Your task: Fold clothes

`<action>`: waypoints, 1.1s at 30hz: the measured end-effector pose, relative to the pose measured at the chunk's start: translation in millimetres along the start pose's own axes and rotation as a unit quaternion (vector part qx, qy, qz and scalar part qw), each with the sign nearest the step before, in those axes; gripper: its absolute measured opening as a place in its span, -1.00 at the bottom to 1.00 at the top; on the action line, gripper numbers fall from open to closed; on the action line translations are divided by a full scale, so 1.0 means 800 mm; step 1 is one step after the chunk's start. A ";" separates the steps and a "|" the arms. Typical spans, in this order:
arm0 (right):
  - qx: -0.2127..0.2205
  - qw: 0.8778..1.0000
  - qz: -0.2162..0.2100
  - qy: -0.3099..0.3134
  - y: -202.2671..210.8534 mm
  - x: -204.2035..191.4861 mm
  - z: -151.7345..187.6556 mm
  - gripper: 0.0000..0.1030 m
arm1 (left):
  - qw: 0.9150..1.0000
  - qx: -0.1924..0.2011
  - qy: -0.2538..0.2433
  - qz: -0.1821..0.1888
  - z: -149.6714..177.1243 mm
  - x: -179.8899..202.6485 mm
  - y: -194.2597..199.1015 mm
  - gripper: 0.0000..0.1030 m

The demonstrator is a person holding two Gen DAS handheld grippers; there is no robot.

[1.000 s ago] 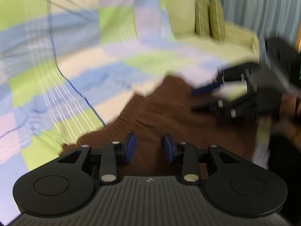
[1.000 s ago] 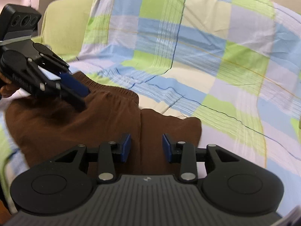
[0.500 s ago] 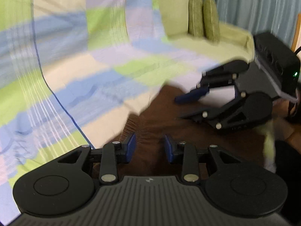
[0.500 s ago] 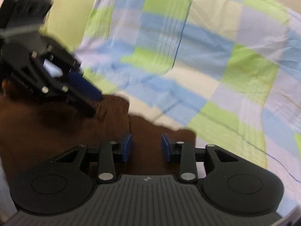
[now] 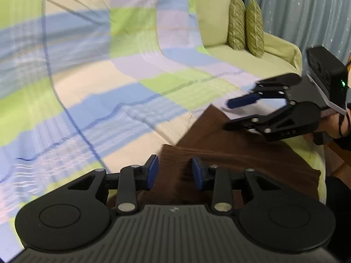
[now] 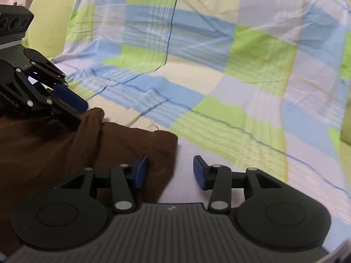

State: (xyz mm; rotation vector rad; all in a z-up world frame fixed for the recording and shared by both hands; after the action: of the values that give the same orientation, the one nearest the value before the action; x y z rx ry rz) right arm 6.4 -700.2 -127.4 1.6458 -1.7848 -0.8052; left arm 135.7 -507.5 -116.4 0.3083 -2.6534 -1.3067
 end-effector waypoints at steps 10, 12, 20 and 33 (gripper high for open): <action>0.018 0.999 -0.010 -0.028 0.084 -0.037 0.047 -0.28 | 0.999 -0.019 -0.024 -0.020 0.096 0.054 0.078 -0.23; 0.012 1.000 -0.005 -0.025 0.089 -0.042 0.053 -0.33 | 0.999 -0.028 -0.024 -0.028 0.110 0.062 0.074 -0.23; -0.010 1.000 0.016 -0.013 0.112 -0.061 0.077 -0.20 | 0.998 -0.006 -0.016 -0.066 0.123 0.076 0.107 -0.23; 0.022 0.999 -0.041 -0.008 0.153 -0.152 0.081 -0.22 | 0.996 0.008 0.019 -0.083 0.160 0.076 0.126 -0.19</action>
State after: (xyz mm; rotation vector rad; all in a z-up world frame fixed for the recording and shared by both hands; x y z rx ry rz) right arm -112.9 -569.0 -78.6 1.7549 -1.7675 -0.8226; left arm 35.1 -365.5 -109.6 0.5601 -2.6567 -1.3117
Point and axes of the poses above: each gripper's, at about its wrist camera, not at the fingertips, and y roughly against the way its jaws point, x to its right, z to its underside, the point moved 4 cm from there along -y, roughly the way its jaws point, and after that the axes turned 8 degrees about -x, right-handed, at the moved point
